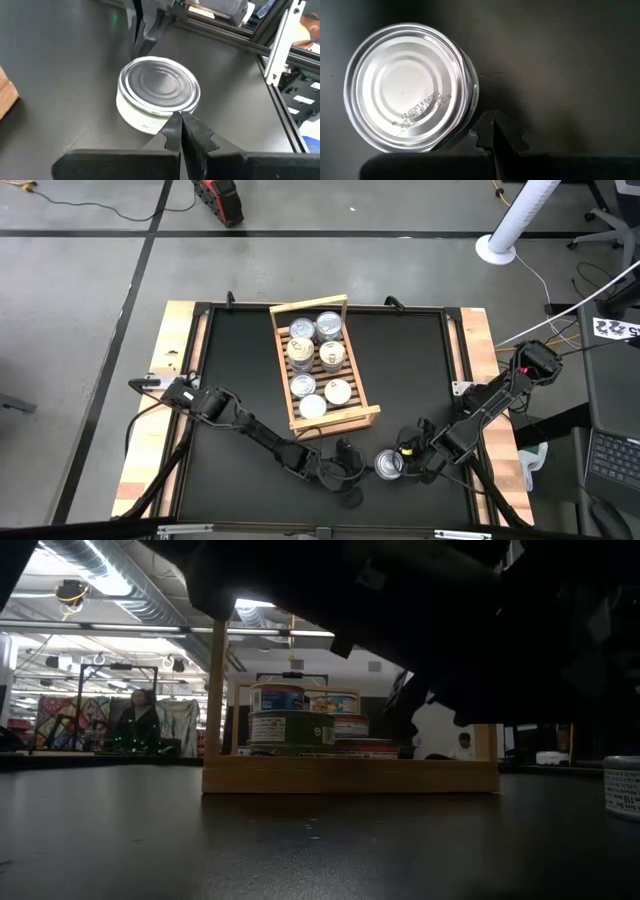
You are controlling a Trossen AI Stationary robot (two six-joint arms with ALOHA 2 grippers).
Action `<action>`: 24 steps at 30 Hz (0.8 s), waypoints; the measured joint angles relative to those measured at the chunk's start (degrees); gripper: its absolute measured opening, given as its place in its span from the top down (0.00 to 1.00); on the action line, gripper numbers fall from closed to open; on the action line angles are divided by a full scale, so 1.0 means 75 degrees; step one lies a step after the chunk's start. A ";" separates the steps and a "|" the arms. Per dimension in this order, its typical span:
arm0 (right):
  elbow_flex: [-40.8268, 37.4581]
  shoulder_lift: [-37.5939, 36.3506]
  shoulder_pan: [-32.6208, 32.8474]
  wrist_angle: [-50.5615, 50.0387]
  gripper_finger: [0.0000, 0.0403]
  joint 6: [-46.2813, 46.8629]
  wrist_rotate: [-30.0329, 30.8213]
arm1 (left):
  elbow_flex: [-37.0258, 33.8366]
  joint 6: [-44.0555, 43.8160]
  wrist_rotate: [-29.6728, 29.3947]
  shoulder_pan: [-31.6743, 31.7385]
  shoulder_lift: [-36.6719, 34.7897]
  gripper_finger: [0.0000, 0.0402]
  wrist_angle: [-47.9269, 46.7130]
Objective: Stack canned seafood by type on shelf
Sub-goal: Stack the green tuna can on top of the other green tuna can on the shelf
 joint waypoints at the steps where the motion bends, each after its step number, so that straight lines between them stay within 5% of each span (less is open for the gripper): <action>1: 0.0000 0.0000 -0.0002 0.0002 0.99 -0.0001 0.0000 | 0.0000 -0.0043 0.0001 0.0001 0.0000 1.00 -0.0019; 18: 0.0000 0.0000 -0.0005 0.0035 0.99 -0.0007 -0.0063 | 0.0646 -0.0626 -0.0220 -0.0433 0.0006 1.00 -0.0653; 24: 0.0006 0.0000 -0.0005 0.0172 0.99 -0.0008 -0.0121 | 0.1450 -0.0651 -0.0273 -0.0372 0.0709 1.00 -0.0998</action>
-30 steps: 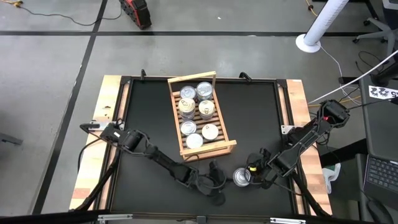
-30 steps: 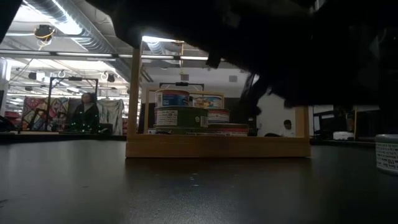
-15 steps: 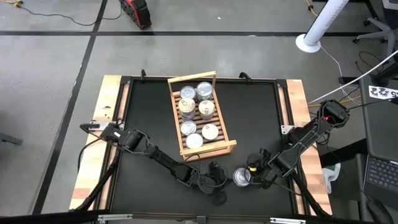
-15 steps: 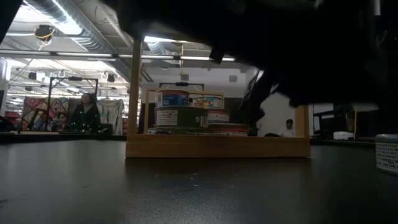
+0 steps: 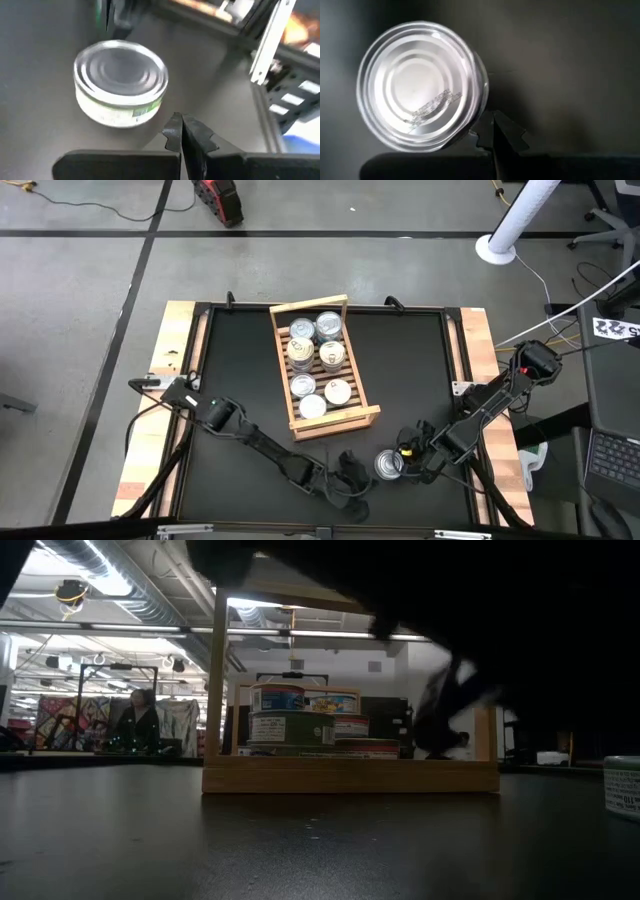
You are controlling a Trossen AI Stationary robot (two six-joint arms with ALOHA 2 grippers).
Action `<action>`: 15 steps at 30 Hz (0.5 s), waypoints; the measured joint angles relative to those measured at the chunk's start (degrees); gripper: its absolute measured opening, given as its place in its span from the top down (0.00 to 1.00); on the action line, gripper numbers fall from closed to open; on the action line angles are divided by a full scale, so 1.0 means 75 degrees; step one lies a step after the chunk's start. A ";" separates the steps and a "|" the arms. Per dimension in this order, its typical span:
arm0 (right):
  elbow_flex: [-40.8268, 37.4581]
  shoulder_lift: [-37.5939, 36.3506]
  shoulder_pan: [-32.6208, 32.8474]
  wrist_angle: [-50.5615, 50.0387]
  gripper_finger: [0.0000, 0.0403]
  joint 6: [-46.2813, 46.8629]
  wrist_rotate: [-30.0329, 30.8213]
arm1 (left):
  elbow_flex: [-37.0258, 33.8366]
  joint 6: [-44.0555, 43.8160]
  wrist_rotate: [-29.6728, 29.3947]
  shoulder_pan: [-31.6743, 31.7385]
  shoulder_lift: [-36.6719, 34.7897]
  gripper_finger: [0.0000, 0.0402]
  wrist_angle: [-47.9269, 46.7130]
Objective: Stack canned seafood by type on shelf
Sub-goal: Stack the green tuna can on top of the other green tuna can on the shelf
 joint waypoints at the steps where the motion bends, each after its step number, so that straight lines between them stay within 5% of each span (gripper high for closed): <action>1: 0.0000 0.0000 0.0003 0.0026 0.99 -0.0002 -0.0061 | 0.0134 -0.0003 0.0009 0.0012 0.0105 1.00 -0.0145; 15: -0.0017 0.0003 0.0006 0.0394 0.99 -0.0342 -0.0252 | 0.0386 -0.0131 -0.0169 0.0369 0.0294 1.00 -0.1144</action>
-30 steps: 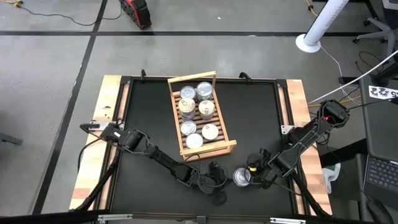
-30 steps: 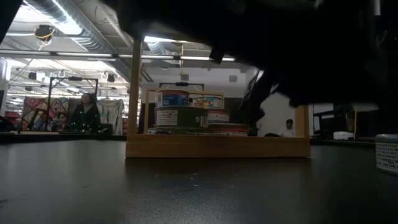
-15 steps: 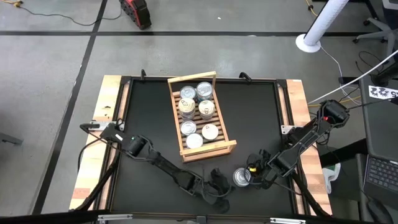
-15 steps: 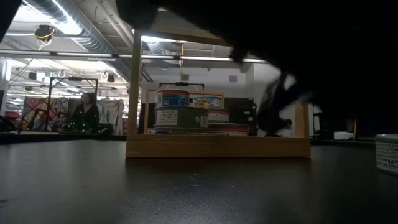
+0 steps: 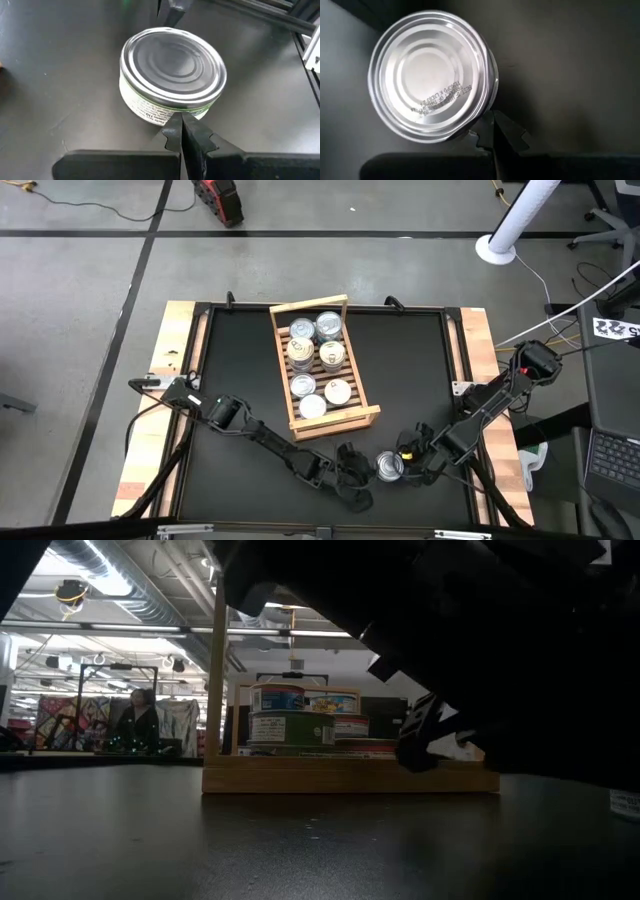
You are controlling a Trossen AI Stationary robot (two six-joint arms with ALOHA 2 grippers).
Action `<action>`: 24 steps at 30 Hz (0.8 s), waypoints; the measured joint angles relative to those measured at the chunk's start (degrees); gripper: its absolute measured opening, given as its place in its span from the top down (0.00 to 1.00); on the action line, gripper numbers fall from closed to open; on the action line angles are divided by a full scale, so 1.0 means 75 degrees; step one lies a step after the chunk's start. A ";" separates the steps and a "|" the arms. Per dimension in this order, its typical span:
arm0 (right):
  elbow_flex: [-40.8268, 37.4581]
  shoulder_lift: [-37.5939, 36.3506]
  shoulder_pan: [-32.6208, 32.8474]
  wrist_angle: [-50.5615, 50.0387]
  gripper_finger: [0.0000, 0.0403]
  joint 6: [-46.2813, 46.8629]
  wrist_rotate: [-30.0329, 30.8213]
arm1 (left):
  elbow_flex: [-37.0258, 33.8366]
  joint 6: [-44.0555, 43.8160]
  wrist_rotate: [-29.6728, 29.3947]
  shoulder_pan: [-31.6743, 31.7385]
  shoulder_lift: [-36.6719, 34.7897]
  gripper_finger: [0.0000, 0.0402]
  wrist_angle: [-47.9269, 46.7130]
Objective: Stack canned seafood by type on shelf
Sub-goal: Stack the green tuna can on top of the other green tuna can on the shelf
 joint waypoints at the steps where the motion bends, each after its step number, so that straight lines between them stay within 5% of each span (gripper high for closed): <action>1: 0.0000 0.0003 0.0000 0.0070 0.99 -0.0061 -0.0019 | 0.0000 -0.0001 0.0017 0.0000 -0.0001 1.00 -0.0049; 24: 0.0118 0.0000 0.0006 0.0435 0.99 -0.0271 -0.0182 | 0.0000 -0.0260 -0.0093 -0.0020 -0.0006 1.00 -0.0759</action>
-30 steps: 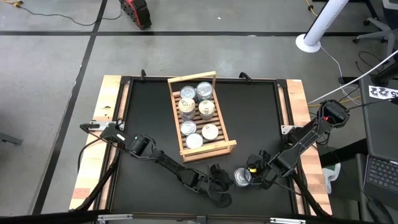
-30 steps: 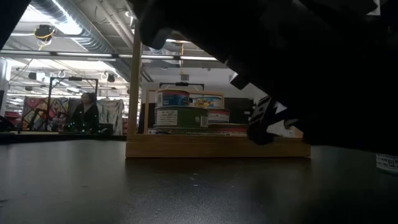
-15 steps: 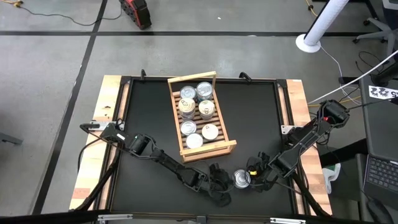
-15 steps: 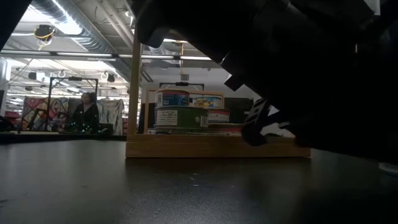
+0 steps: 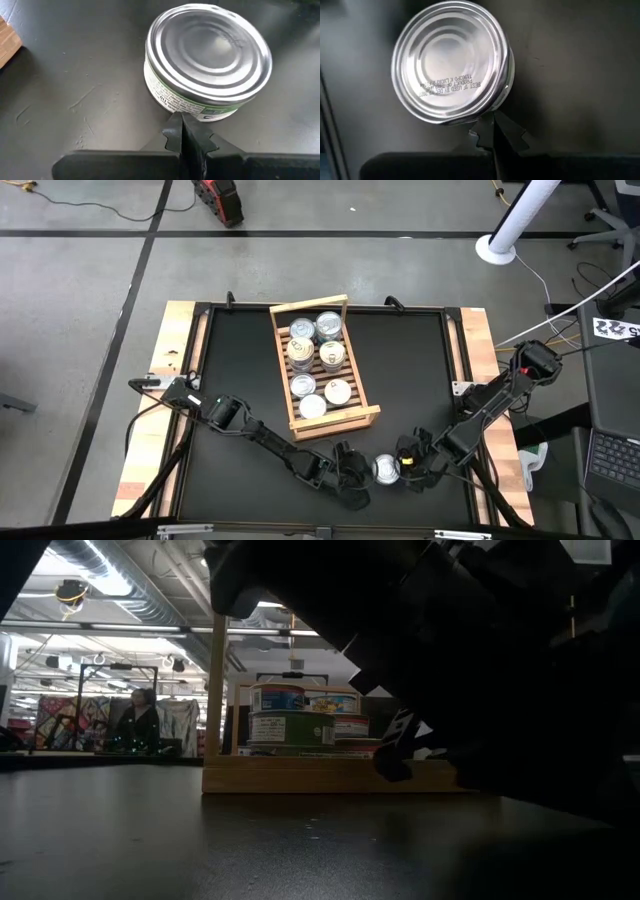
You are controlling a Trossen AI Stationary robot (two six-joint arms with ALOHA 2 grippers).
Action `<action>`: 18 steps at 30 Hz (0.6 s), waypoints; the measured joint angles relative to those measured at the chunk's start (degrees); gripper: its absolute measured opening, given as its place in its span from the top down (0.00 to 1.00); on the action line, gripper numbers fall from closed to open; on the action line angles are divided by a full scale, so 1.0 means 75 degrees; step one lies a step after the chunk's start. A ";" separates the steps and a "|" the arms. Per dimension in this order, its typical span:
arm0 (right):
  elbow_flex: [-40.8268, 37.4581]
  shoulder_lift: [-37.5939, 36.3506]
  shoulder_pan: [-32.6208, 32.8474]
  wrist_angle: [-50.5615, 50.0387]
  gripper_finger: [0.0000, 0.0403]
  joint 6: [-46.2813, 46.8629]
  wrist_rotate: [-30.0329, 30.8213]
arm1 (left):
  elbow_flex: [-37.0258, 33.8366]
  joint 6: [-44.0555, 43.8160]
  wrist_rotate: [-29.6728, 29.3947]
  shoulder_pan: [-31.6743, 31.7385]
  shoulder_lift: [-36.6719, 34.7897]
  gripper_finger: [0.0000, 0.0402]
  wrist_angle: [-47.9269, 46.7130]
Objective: Stack canned seafood by type on shelf
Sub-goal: Stack the green tuna can on top of the other green tuna can on the shelf
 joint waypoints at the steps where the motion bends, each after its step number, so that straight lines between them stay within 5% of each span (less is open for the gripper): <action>1: 0.0054 -0.0003 0.0000 -0.0045 0.99 -0.0008 -0.0017 | 0.0000 -0.0006 -0.0001 0.0000 0.0000 1.00 -0.0003; 18: 0.0290 -0.0017 0.0009 -0.0080 0.99 -0.0204 0.0099 | -0.0006 -0.0009 -0.0004 0.0000 0.0000 1.00 -0.0005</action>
